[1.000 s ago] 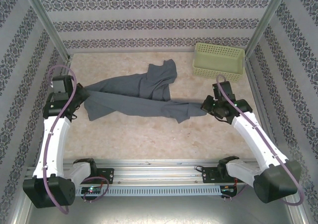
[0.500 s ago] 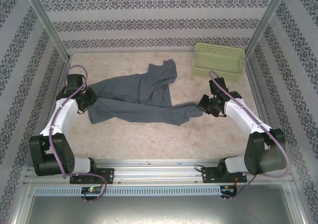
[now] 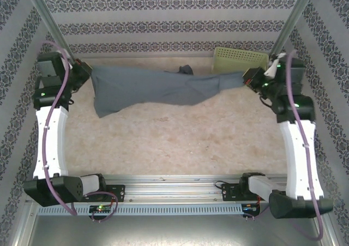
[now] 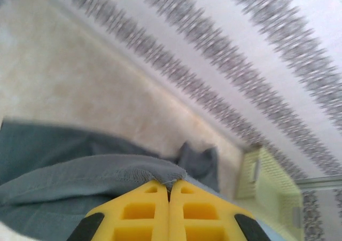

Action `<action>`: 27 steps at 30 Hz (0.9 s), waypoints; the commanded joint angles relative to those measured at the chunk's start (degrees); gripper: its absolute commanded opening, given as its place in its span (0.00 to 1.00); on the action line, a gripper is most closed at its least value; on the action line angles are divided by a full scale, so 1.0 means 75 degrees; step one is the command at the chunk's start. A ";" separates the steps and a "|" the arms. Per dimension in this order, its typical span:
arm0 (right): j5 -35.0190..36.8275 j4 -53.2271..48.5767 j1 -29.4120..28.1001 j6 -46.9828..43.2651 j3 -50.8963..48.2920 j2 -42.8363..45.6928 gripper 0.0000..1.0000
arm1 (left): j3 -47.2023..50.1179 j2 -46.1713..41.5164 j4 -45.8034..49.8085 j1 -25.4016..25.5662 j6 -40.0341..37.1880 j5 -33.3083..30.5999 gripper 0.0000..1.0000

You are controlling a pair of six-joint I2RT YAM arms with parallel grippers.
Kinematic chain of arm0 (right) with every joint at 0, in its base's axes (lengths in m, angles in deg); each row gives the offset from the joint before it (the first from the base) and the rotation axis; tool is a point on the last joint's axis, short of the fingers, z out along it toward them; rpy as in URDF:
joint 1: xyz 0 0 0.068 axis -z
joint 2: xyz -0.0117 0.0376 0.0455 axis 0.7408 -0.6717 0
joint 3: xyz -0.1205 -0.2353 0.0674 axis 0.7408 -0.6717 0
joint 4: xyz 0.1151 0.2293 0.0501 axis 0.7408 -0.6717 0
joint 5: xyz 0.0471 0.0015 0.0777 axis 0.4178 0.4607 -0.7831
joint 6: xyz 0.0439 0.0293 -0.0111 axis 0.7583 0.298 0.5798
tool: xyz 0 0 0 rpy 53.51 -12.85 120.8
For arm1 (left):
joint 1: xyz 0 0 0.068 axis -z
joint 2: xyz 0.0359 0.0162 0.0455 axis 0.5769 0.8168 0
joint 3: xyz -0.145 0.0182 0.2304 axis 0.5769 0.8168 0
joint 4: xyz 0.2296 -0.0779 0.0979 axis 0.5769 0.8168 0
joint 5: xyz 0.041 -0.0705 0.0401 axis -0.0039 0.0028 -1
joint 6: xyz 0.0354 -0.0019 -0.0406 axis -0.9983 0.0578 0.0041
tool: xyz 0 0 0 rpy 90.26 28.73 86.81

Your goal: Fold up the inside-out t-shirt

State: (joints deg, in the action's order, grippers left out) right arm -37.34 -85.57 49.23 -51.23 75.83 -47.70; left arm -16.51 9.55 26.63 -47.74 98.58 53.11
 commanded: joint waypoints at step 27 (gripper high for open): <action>0.0037 -0.0060 0.0175 0.0147 -0.3497 0.1513 0.00 | 0.4231 0.2166 -0.1496 0.1029 -0.0437 -0.0661 0.39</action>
State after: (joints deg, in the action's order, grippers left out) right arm -36.94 -88.23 49.95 -50.60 49.88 -36.60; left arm 14.39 28.52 14.15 -41.36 97.75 56.06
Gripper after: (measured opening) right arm 0.043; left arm 0.343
